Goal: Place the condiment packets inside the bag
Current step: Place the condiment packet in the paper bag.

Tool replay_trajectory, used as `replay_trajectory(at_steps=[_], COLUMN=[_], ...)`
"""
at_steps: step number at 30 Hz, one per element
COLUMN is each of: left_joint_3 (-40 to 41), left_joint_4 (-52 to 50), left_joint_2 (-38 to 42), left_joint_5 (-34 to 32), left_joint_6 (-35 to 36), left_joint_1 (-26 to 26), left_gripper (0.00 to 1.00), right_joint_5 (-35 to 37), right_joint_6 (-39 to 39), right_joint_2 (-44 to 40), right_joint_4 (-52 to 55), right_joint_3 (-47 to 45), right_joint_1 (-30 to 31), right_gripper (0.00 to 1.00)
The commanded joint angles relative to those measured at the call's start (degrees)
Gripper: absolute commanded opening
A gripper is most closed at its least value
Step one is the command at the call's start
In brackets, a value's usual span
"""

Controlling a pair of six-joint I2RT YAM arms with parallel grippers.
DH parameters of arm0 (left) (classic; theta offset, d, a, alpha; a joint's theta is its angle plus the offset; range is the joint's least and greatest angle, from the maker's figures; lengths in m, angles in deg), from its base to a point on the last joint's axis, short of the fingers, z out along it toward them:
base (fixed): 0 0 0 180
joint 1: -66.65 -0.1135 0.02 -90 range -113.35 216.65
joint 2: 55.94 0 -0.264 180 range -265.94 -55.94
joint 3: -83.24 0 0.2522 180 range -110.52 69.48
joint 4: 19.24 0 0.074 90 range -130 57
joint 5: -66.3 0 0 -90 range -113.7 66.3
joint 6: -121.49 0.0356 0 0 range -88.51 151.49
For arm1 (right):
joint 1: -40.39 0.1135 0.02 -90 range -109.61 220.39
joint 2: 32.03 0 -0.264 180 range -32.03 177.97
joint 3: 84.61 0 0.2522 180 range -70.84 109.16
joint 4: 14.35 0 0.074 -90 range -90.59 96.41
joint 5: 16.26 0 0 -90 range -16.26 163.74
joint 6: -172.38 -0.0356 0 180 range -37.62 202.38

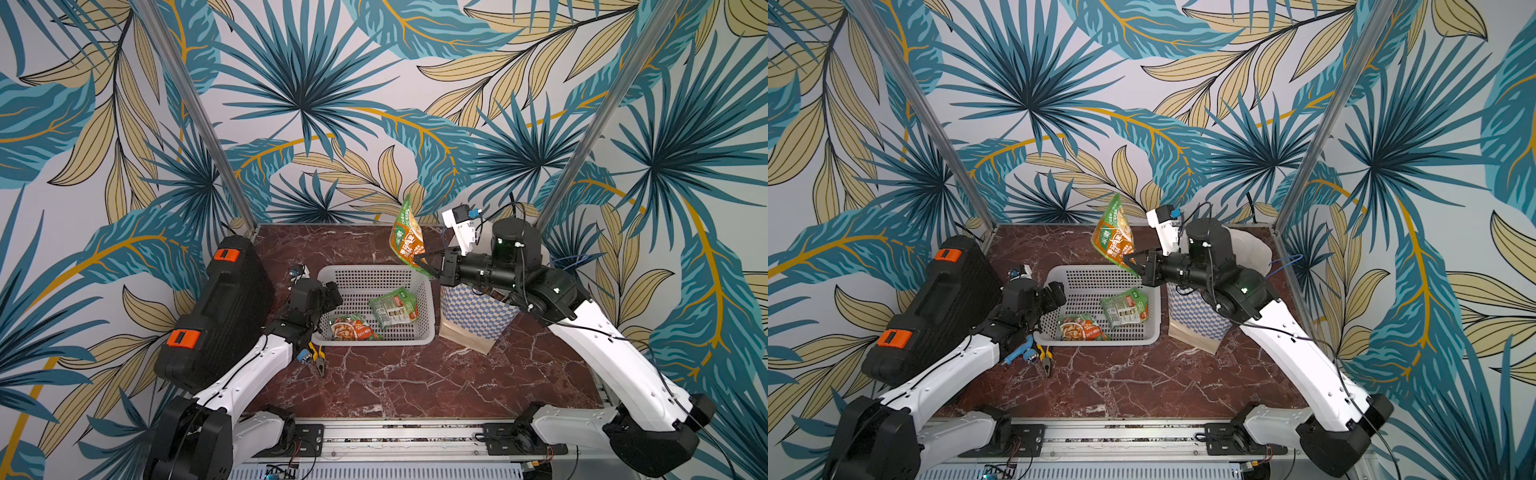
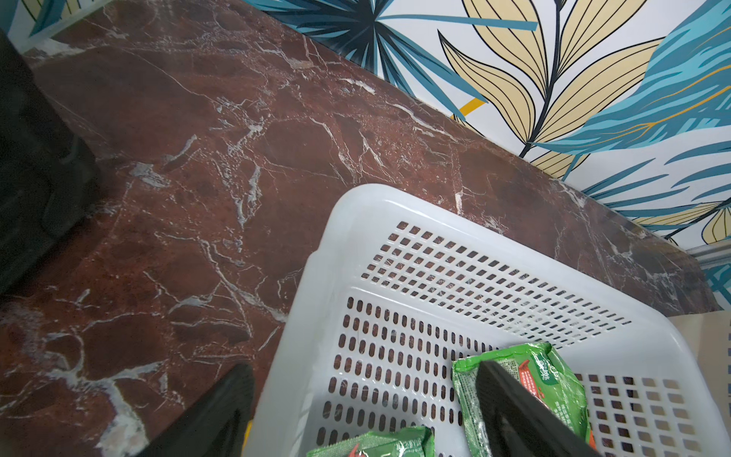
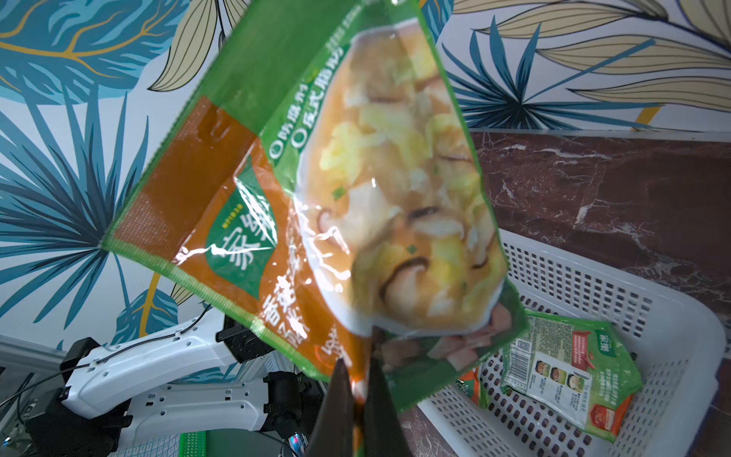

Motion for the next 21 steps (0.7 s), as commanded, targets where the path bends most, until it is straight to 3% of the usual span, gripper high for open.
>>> replay_trajectory(at_steps=[1, 11, 15, 21], left_joint_3=[0.59, -1.16, -1.65, -3.30], left_joint_4=[1.66, 0.90, 0.88, 0.09], left_joint_2=[2.31, 2.39, 2.13, 0.08], left_joint_5=[-1.72, -6.31, -6.72, -6.56], left_joint_6=[2.65, 6.11, 6.97, 8.35], left_joint_1=[1.96, 7.55, 8.40, 9.71], left_gripper=[0.92, 0.92, 0.92, 0.92], right_joint_5=[5.33, 35.21, 41.93, 43.73], right_joint_6=[0.67, 3.36, 4.36, 5.45], right_joint_2=[-4.19, -9.64, -8.64, -5.95], right_joint_4=[4.41, 16.18, 18.33, 19.37], right_joint_3=[-1.69, -4.59, -5.53, -5.37], right_joint_1=[-2.63, -5.96, -6.91, -8.06], right_gripper=[0.01, 0.03, 0.06, 0.34])
